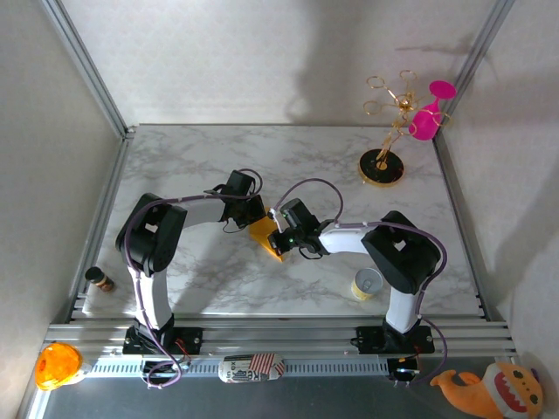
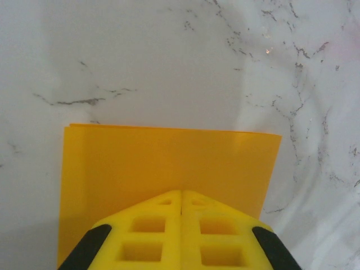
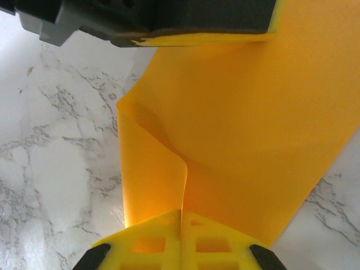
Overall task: Fold a paper plane with a square sheet of paper (pick it up from the middle)
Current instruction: Third fold the triangle at the center of the table.
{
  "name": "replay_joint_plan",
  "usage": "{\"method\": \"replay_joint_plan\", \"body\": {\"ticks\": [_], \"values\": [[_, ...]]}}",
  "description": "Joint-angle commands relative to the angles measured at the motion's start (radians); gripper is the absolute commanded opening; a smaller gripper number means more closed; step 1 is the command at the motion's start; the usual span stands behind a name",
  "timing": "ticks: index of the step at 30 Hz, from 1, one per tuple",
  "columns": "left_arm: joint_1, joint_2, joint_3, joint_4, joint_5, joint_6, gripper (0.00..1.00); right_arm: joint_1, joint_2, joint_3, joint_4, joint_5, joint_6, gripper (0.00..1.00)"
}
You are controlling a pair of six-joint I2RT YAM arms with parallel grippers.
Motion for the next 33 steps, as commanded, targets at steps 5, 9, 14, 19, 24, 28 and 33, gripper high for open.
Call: {"method": "replay_joint_plan", "body": {"ticks": [5,9,14,19,24,28,33], "values": [[-0.018,0.044,-0.012,-0.054,0.001,0.007,0.03,-0.005,0.031,0.037,-0.043,0.021,0.008,0.06],[-0.018,0.044,-0.013,-0.053,0.000,0.005,0.03,-0.006,0.021,0.029,-0.042,0.047,0.009,0.06],[-0.018,0.044,-0.013,-0.053,-0.002,0.006,0.03,-0.005,0.008,0.026,-0.040,0.039,0.005,0.06],[-0.018,0.046,-0.015,-0.051,-0.003,0.006,0.03,-0.006,-0.006,0.023,-0.036,0.033,0.006,0.06],[-0.018,0.051,-0.015,-0.052,-0.003,0.007,0.03,-0.006,-0.036,-0.001,-0.008,0.043,0.008,0.06],[-0.018,0.051,-0.014,-0.051,-0.002,0.007,0.03,-0.005,-0.030,-0.001,-0.009,0.043,0.005,0.06],[-0.018,0.048,-0.015,-0.051,-0.002,0.005,0.03,-0.006,-0.015,-0.002,-0.008,0.041,0.009,0.06]]}}
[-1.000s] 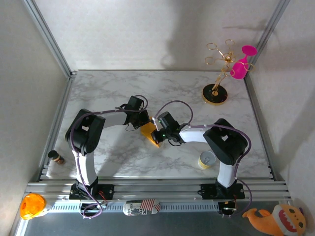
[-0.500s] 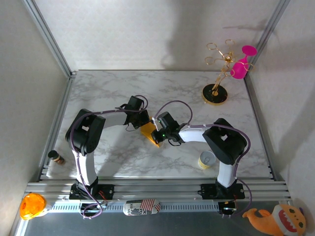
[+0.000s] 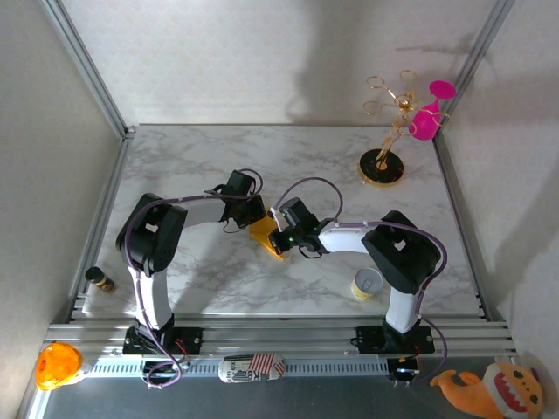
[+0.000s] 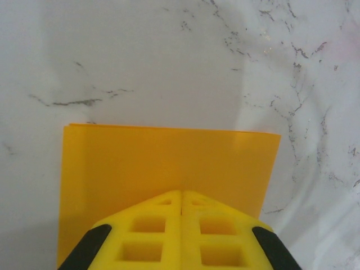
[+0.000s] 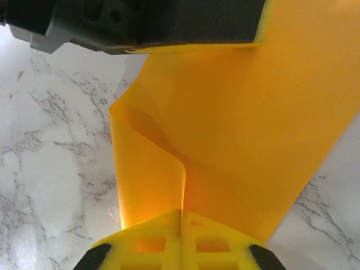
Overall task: Fold a paper plane with a square sheet of paper (pick it up from the middle)
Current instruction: Third fold the triangle at the center of the table.
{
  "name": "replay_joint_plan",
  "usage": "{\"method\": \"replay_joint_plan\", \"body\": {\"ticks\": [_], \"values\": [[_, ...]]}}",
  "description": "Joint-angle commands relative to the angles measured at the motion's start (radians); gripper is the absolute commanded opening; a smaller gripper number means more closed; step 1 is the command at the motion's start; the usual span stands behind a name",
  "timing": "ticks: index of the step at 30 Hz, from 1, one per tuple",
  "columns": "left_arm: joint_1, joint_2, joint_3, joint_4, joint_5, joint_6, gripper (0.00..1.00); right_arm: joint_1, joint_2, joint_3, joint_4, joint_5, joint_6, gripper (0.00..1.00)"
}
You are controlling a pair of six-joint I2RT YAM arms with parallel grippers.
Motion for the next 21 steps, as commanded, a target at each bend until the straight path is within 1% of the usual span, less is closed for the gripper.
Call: {"method": "replay_joint_plan", "body": {"ticks": [1,14,18,21], "values": [[-0.016,0.046,-0.014,-0.056,0.000,0.006,0.03,-0.006,-0.009,-0.015,0.010,0.013,0.010,0.06],[-0.016,0.010,0.003,-0.058,0.007,-0.012,0.04,-0.005,0.028,-0.016,-0.021,0.029,0.018,0.06],[-0.012,-0.043,0.003,-0.039,0.000,-0.056,0.10,-0.006,0.027,-0.024,-0.027,0.033,0.022,0.05],[0.000,-0.106,-0.036,-0.008,-0.022,-0.109,0.15,-0.005,0.028,-0.027,-0.030,0.027,0.033,0.05]]}}
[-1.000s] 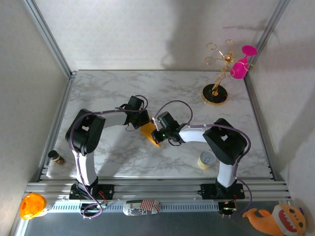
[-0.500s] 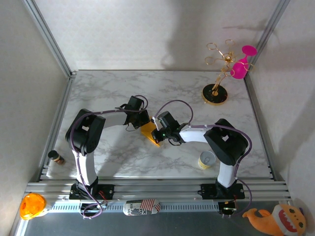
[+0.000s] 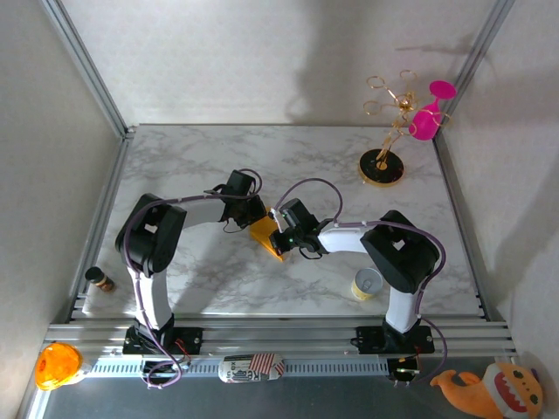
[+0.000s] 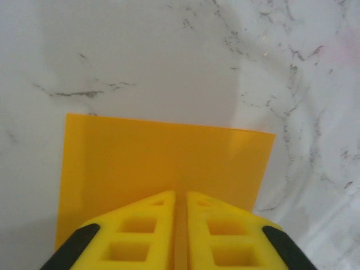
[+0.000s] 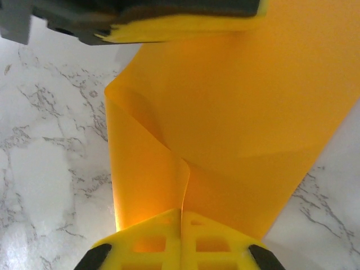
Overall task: Fold a paper plane with a square sheet of paper (pick it up from the middle)
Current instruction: Third fold the triangle at the center of the table.
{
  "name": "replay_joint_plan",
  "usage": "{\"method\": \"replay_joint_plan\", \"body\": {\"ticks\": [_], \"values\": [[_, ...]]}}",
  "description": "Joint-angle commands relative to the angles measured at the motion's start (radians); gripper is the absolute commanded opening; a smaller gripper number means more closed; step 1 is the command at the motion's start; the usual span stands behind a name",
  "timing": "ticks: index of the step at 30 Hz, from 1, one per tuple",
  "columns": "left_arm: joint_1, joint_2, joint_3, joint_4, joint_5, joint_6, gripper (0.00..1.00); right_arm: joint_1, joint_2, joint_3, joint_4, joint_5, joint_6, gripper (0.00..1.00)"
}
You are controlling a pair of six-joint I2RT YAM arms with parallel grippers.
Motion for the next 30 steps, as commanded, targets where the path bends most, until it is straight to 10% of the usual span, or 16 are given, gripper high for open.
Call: {"method": "replay_joint_plan", "body": {"ticks": [1,13,30], "values": [[0.007,-0.105,-0.047,0.009,-0.026,-0.080,0.17,-0.005,0.017,-0.024,-0.022,0.016,0.025,0.05],[0.004,-0.327,-0.356,0.250,0.031,-0.299,0.15,-0.005,0.024,-0.026,-0.022,0.008,0.043,0.05],[-0.092,-0.226,-0.397,0.396,0.079,-0.404,0.08,-0.006,0.030,-0.029,-0.022,0.002,0.046,0.05]]}}
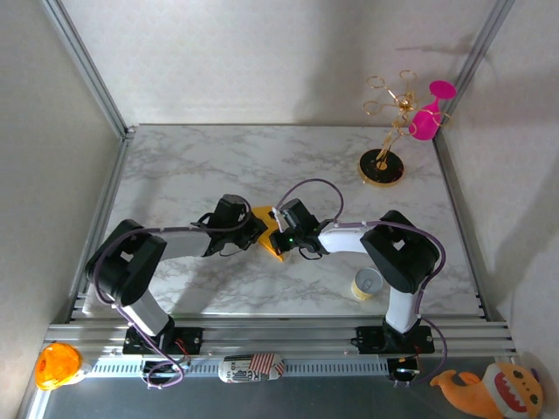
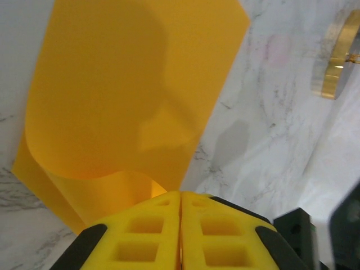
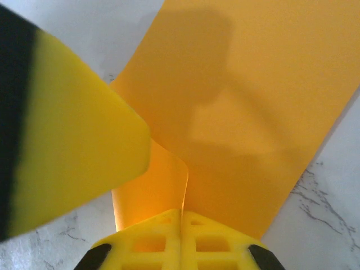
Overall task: Fold a paper plane with a square sheet of paper (pick it up from the middle)
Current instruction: Third fold the triangle at the center of the table.
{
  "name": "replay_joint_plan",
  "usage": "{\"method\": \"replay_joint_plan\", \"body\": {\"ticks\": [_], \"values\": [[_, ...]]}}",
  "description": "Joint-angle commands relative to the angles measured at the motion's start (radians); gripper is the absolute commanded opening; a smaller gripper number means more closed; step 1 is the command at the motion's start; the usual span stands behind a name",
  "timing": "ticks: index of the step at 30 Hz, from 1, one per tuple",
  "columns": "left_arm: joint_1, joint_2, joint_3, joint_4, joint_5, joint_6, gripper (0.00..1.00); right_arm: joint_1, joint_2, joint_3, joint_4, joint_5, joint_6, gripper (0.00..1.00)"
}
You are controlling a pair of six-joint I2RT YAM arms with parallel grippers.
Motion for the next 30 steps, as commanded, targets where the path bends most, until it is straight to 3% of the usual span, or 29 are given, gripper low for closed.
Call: {"method": "replay_joint_plan", "body": {"ticks": [1,30], "values": [[-0.014,0.027,0.003,0.030,0.020,-0.021,0.08,-0.006,0.031,-0.023,-0.033,0.002,0.007,0.05],[-0.016,0.074,-0.022,-0.011,-0.009,0.013,0.08,-0.006,0.039,-0.020,-0.037,-0.001,0.010,0.06]]}}
